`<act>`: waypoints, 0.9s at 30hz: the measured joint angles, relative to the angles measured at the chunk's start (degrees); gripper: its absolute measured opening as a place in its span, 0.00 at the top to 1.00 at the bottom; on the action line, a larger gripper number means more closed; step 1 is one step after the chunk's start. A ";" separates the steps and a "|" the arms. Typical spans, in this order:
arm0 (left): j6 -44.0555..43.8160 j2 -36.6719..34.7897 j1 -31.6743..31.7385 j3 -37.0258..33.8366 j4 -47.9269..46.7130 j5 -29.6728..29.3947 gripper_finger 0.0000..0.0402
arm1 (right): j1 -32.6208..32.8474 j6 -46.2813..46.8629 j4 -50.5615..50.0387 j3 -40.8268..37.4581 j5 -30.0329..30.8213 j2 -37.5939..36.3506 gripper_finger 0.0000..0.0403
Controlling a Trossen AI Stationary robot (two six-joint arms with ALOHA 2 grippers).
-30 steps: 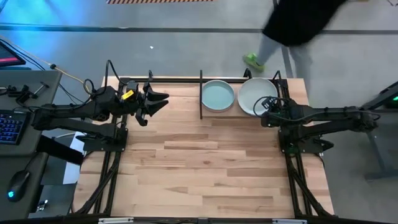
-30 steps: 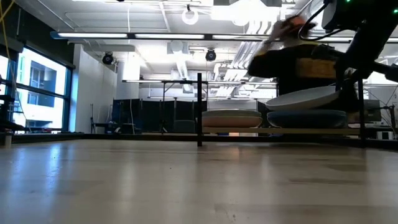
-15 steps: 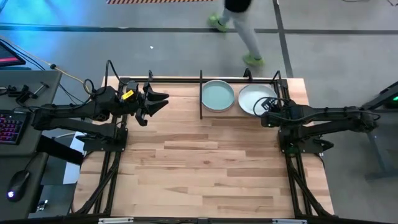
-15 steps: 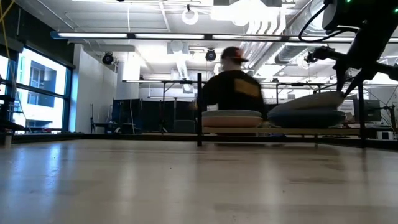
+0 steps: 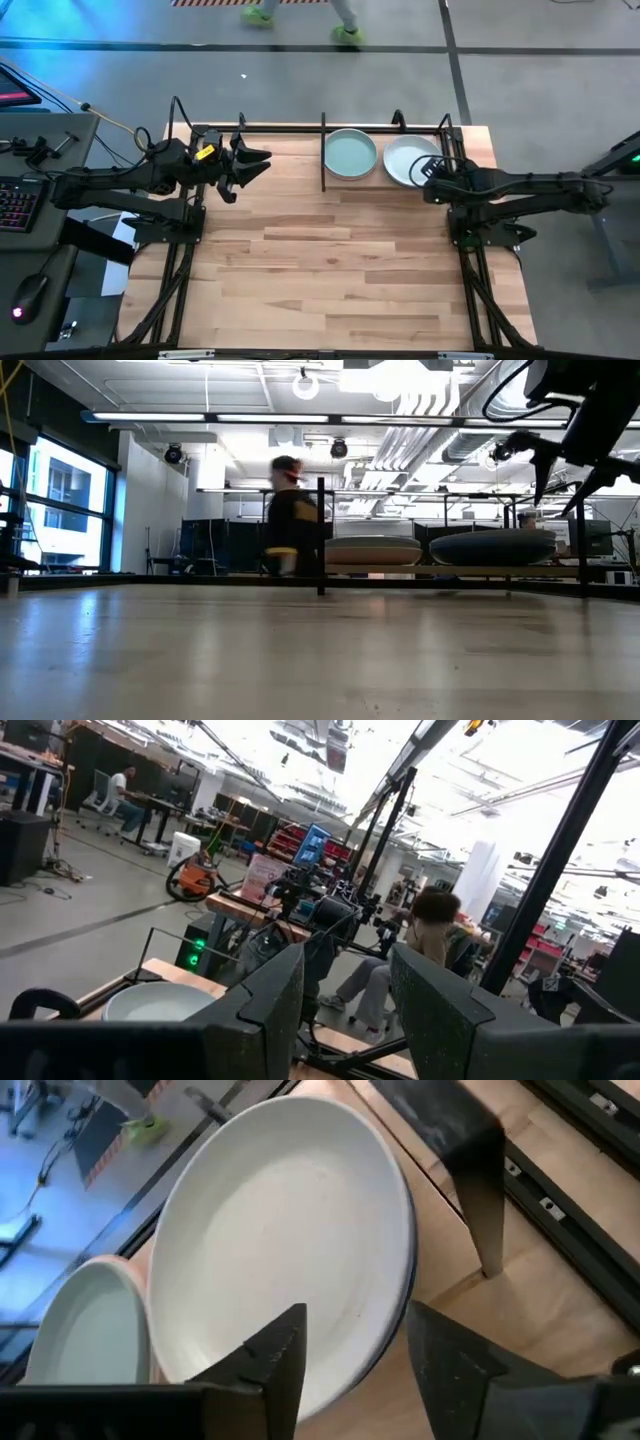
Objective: Place and stack plates onto a shelf
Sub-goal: Return to Home Position
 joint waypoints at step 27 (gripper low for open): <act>0.19 -1.63 0.04 0.00 -0.11 -0.46 0.65 | 1.94 -83.78 61.36 9.96 -24.40 -0.69 0.62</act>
